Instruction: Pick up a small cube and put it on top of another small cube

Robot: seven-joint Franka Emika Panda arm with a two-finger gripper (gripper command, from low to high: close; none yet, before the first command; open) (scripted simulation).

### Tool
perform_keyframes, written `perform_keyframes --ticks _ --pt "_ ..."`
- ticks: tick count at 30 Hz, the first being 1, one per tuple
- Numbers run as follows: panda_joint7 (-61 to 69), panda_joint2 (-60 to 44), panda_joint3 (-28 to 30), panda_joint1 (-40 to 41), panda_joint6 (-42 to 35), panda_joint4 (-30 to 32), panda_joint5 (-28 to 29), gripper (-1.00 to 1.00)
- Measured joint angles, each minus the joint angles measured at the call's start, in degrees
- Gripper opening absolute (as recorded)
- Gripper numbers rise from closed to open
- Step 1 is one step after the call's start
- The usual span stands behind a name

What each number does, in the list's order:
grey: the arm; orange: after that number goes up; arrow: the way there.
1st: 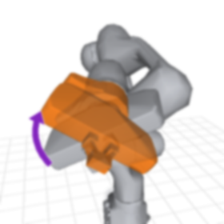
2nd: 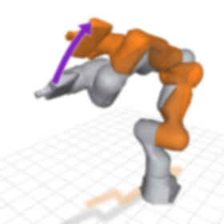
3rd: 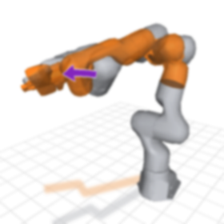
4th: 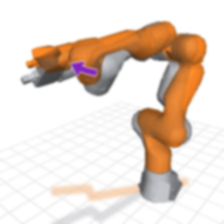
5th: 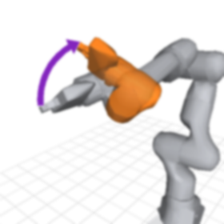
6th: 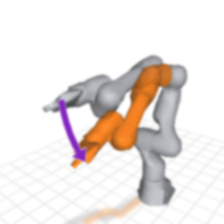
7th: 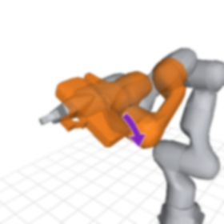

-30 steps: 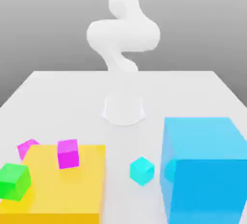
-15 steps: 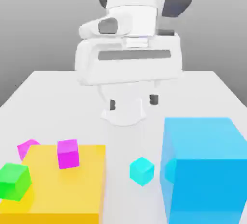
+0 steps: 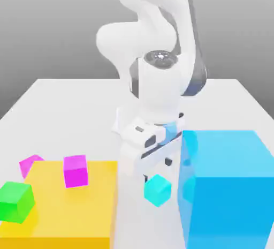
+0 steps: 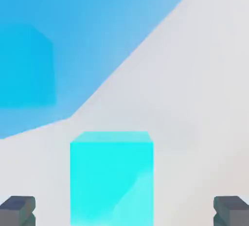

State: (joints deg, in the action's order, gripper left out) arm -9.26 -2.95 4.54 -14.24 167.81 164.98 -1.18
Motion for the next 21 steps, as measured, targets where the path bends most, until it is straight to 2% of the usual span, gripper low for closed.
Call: perform_keyframes --ticks 5,6,13,21 --pt "2.0 -10.0 -3.3 2.9 8.5 -1.6 -2.8 0.00" --pt "2.1 -11.4 -3.7 3.4 9.6 -1.9 -2.9 -1.00" --pt "2.0 -11.5 -3.9 3.5 9.6 -1.9 -2.9 -1.00" --pt "-0.8 2.5 -1.9 2.7 -2.6 0.5 0.7 -1.00"
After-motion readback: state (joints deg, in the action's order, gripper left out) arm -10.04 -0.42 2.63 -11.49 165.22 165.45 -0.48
